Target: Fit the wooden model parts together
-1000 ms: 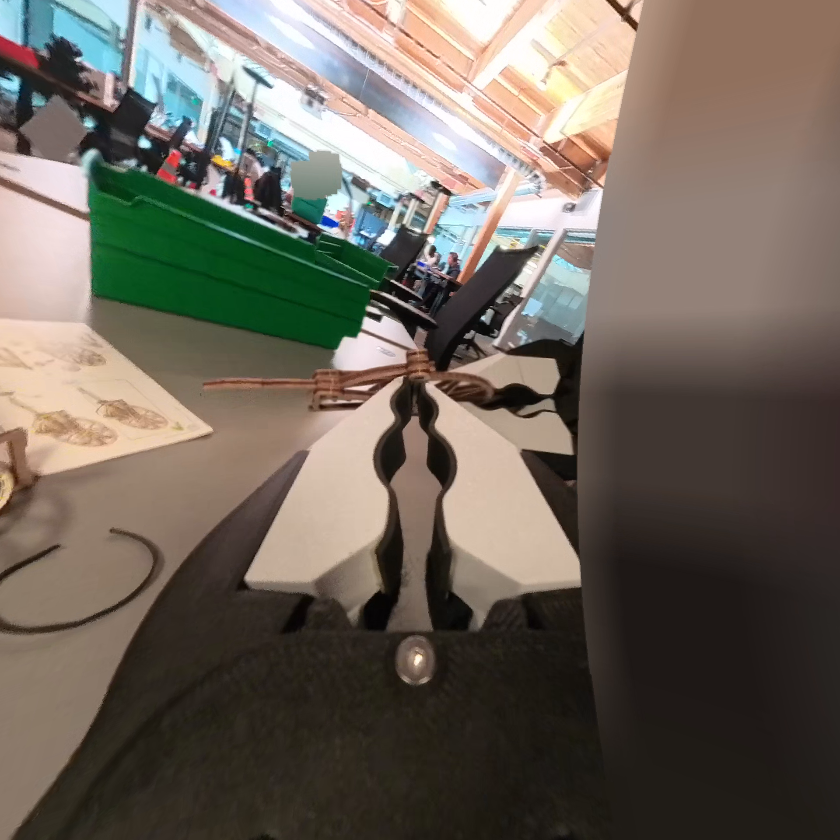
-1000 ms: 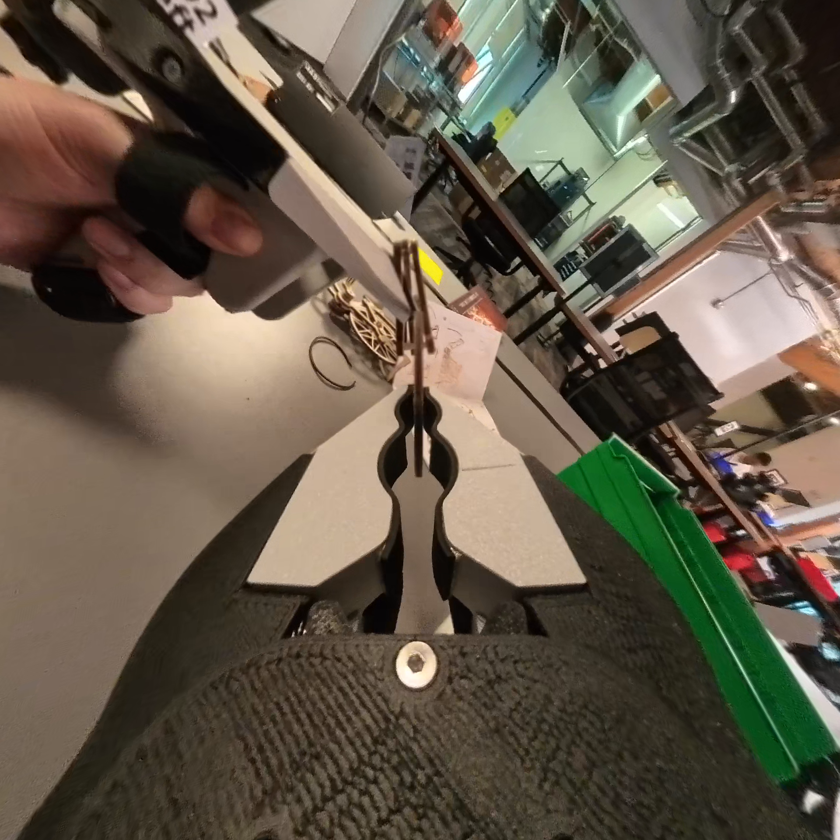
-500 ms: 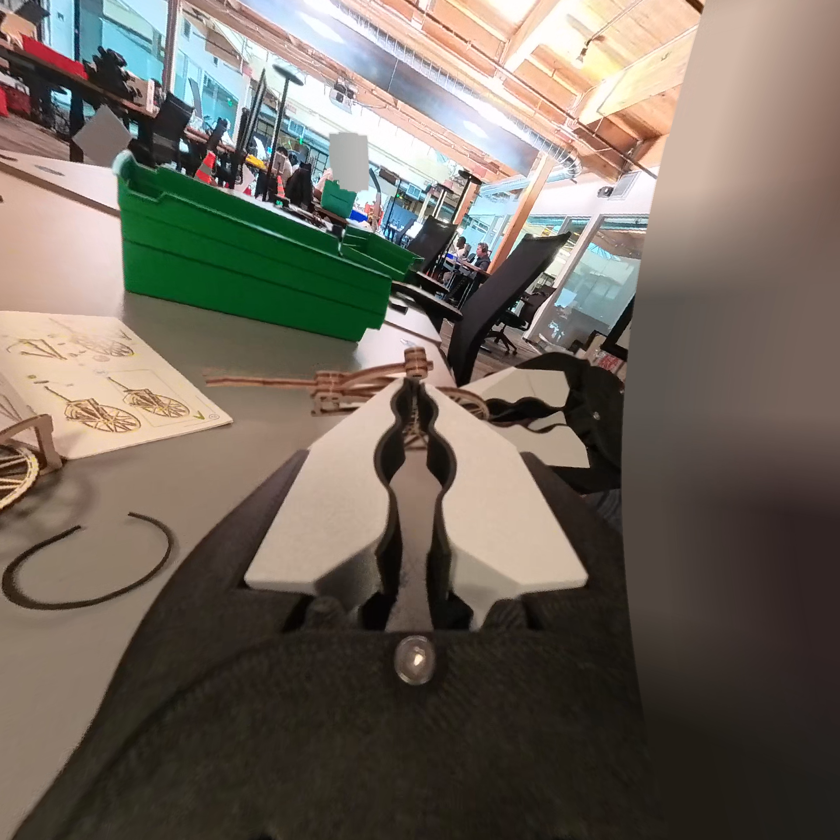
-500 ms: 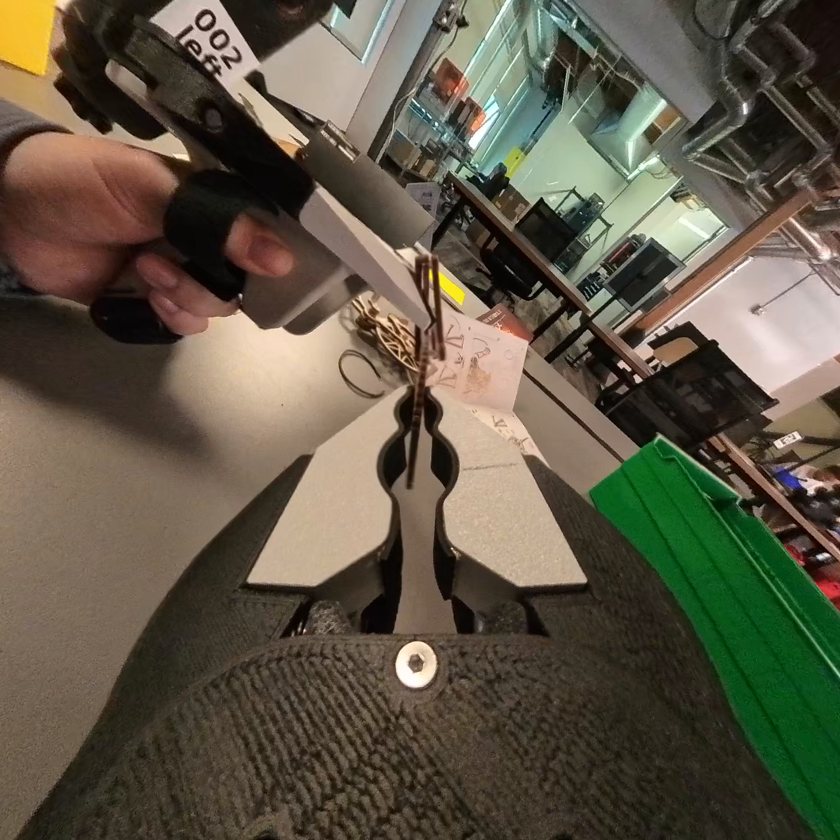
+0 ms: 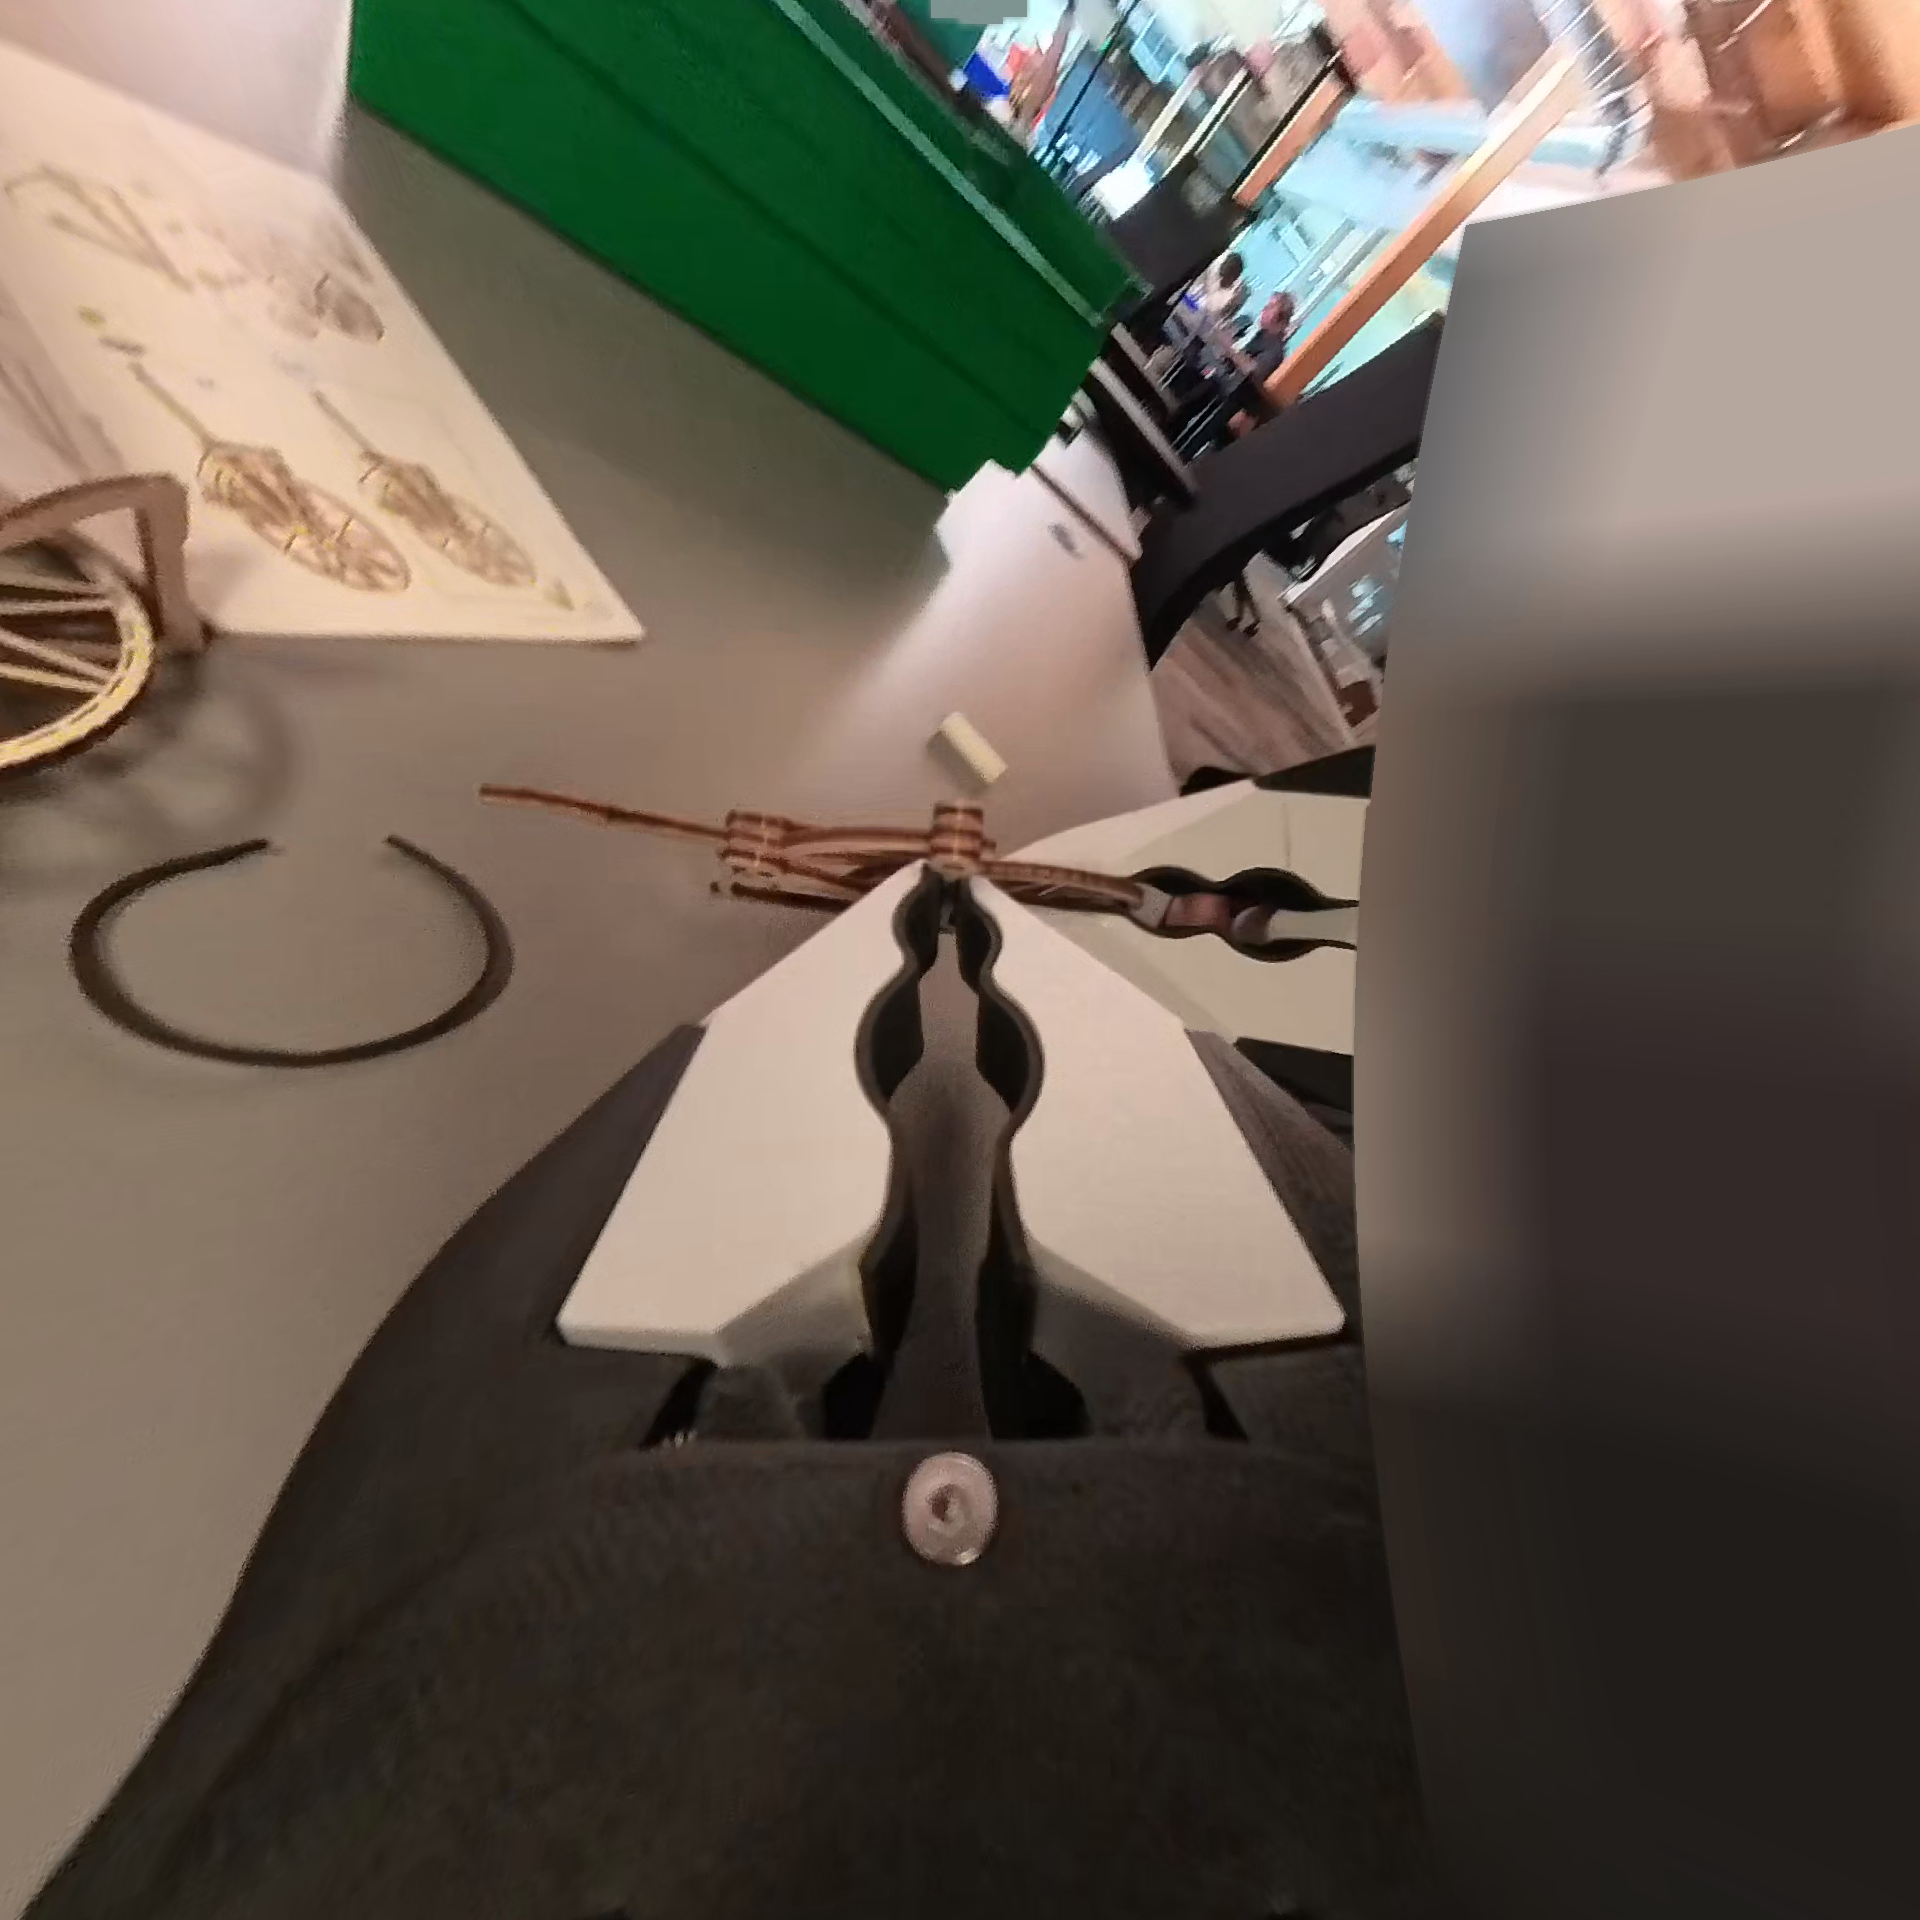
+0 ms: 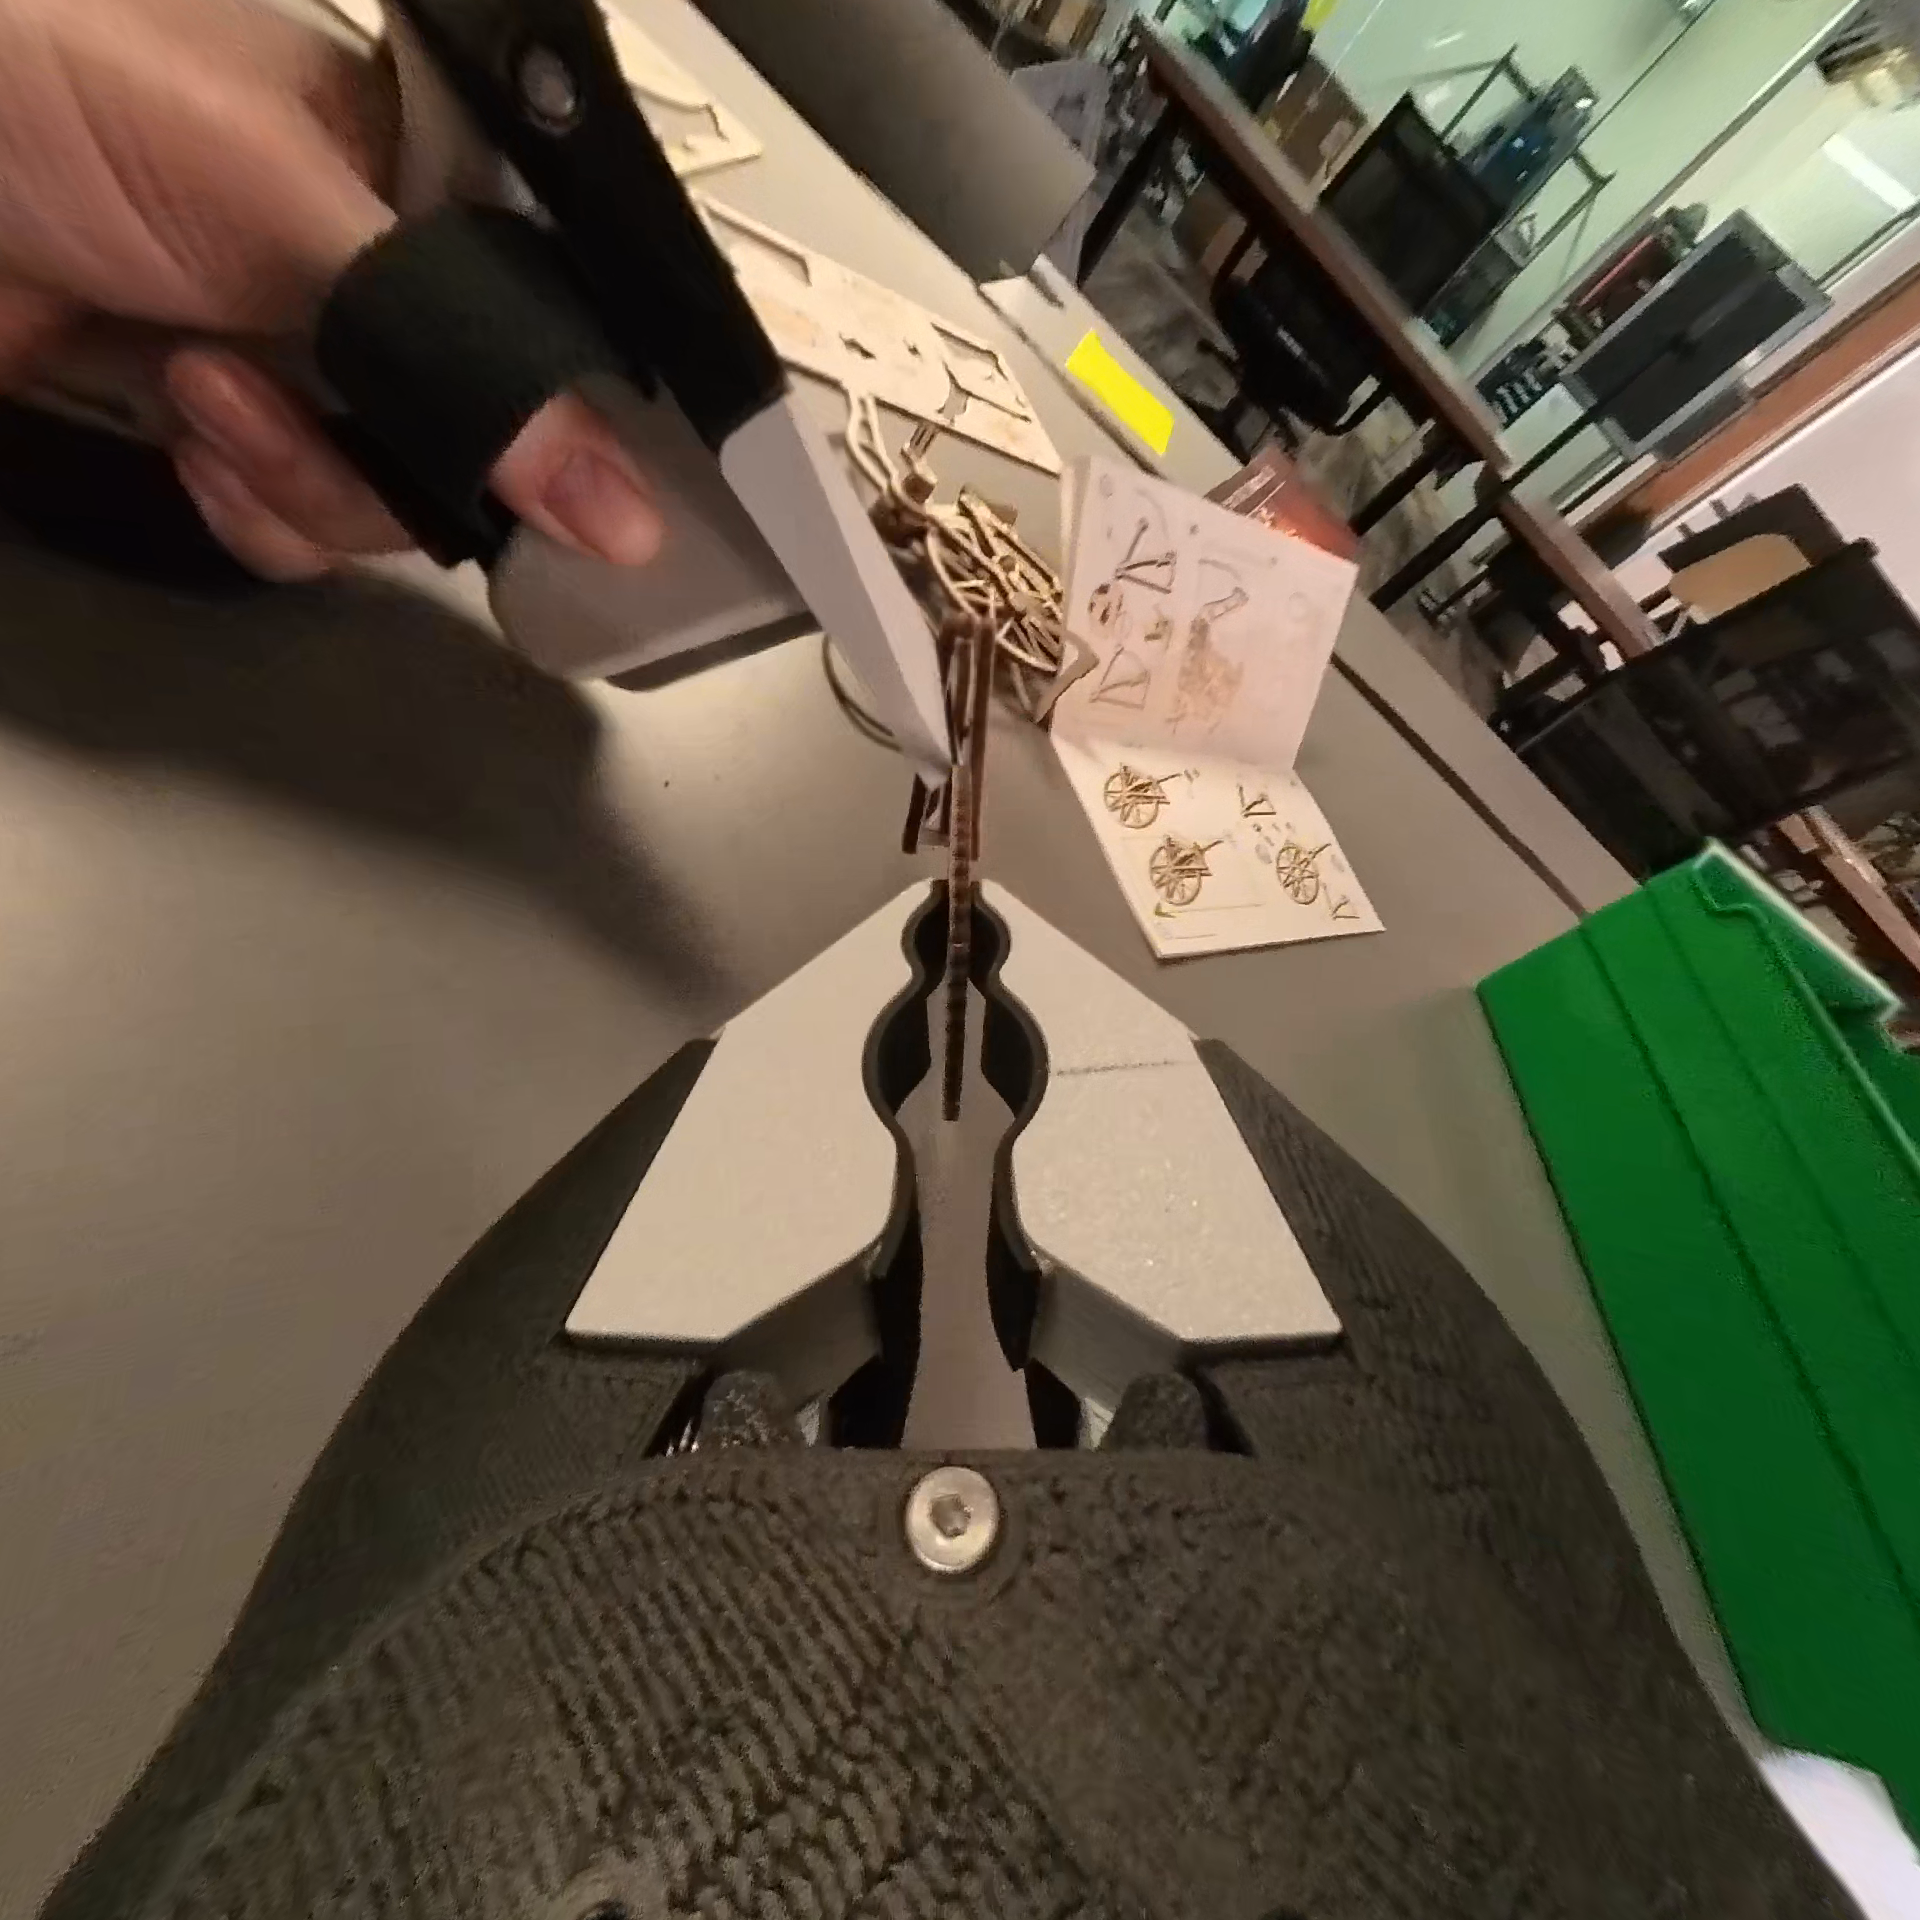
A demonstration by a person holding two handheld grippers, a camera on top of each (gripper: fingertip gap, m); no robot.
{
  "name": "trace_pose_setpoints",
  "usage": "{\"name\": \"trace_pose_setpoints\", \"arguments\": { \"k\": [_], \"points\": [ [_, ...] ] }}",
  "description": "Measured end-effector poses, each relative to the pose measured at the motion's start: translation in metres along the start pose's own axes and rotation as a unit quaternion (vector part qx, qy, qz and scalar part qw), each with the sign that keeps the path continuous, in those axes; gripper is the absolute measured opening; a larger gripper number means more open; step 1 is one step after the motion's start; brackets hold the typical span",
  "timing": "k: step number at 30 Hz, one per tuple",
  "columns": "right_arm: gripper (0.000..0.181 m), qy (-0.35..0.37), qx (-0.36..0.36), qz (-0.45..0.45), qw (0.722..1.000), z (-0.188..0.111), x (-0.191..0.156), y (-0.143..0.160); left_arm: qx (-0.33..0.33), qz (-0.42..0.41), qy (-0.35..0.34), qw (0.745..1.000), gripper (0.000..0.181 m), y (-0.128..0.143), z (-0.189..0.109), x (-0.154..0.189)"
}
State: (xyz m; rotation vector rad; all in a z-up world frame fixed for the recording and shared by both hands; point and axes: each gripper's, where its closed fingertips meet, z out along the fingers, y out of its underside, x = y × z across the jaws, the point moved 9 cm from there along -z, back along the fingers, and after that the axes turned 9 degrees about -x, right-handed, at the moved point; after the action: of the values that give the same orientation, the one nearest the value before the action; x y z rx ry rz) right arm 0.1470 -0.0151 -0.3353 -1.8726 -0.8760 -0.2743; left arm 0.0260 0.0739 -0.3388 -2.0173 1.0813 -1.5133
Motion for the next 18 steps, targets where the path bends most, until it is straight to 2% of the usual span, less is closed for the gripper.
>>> {"name": "trace_pose_setpoints", "arguments": {
  "k": [1, 4, 7, 11, 12, 15, 18],
  "points": [
    [0.0, -0.002, -0.006, -0.013, 1.0, 0.003, -0.002, 0.001, -0.016, 0.0, -0.012, 1.0, 0.001, 0.001, 0.0, -0.002],
    [0.0, -0.005, -0.016, -0.053, 0.998, 0.008, -0.007, 0.002, -0.063, 0.018, -0.033, 0.997, 0.006, 0.005, 0.0, -0.003],
    [0.0, -0.012, -0.013, -0.082, 0.997, 0.01, -0.008, 0.001, -0.107, 0.058, -0.067, 0.99, 0.019, 0.012, -0.006, -0.003],
    [0.0, -0.016, -0.002, -0.104, 0.994, 0.013, -0.008, 0.001, -0.162, 0.149, -0.098, 0.97, 0.012, 0.024, -0.022, 0.0],
    [0.0, -0.016, 0.003, -0.113, 0.993, 0.014, -0.009, 0.001, -0.151, 0.18, -0.109, 0.966, 0.014, 0.024, -0.027, 0.001],
    [0.0, -0.01, 0.011, -0.149, 0.989, 0.015, -0.012, 0.001, -0.054, 0.287, -0.17, 0.941, 0.031, 0.015, -0.043, 0.009],
    [0.0, -0.004, 0.016, -0.189, 0.982, 0.016, -0.016, 0.001, -0.058, 0.375, -0.196, 0.904, 0.038, 0.019, -0.038, 0.016]
  ]
}}
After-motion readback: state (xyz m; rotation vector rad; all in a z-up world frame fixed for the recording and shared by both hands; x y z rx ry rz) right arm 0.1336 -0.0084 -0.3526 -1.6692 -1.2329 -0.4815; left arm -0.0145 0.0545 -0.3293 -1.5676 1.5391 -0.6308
